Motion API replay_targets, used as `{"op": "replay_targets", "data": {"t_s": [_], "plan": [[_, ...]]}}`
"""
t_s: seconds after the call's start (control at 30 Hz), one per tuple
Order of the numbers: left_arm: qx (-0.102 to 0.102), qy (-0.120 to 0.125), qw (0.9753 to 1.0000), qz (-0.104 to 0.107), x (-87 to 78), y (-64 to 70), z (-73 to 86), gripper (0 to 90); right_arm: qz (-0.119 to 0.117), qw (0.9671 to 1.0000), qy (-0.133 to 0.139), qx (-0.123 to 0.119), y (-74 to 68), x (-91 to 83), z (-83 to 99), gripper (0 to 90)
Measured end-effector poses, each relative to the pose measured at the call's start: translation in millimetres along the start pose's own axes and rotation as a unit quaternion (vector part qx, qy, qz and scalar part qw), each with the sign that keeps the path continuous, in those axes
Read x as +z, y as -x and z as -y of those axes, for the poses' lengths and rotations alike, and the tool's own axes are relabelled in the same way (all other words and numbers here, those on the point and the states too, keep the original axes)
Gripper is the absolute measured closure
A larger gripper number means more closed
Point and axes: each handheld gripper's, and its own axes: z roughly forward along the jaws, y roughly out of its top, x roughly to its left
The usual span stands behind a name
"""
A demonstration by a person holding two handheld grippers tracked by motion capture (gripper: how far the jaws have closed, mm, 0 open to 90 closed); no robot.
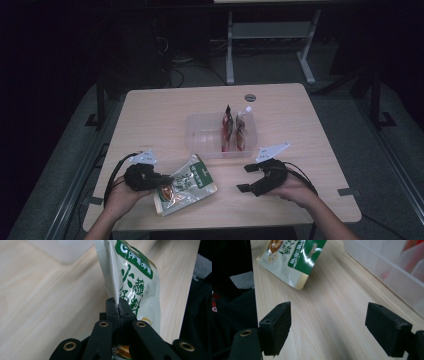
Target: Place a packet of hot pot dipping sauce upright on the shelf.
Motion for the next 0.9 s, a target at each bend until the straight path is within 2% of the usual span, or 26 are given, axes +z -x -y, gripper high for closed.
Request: {"op": "replay_targets", "data": {"t_s": [0.1,0.13,0.37,0.47,0.57,0.67,0.9], "plan": [[0.012,0.01,0.9999,0.001,3.5,4.6,-8.8,89.3,-0.01,0.9999,0.007,0.004,-0.8,0.8,-6.2,20.0],[0.01,0.013,0.9999,0.001,5.4,6.4,-11.3,89.3,-0.012,0.9999,0.008,0.003,-0.7,1.0,-8.3,19.9],[0.03,0.019,0.9994,-0.001,16.5,13.6,-27.8,89.3,-0.036,0.9987,0.035,0.007,4.9,-0.8,-22.9,20.6],[0.027,0.024,0.9993,0.003,20.3,15.5,-32.9,89.3,-0.042,0.9983,0.039,0.007,7.7,1.3,-29.3,20.9],[0.032,0.031,0.999,0.003,24.0,18.3,-38.0,89.3,-0.05,0.9978,0.043,0.009,10.4,5.3,-36.9,21.2],[0.046,0.038,0.9982,0.001,23.8,20.8,-41.2,89.3,-0.055,0.9973,0.047,0.009,12.9,9.8,-42.8,21.9],[0.054,0.053,0.9971,0.0,17.6,22.6,-39.7,89.3,-0.085,0.9956,0.036,0.013,11.9,33.2,-55.3,24.3]]}}
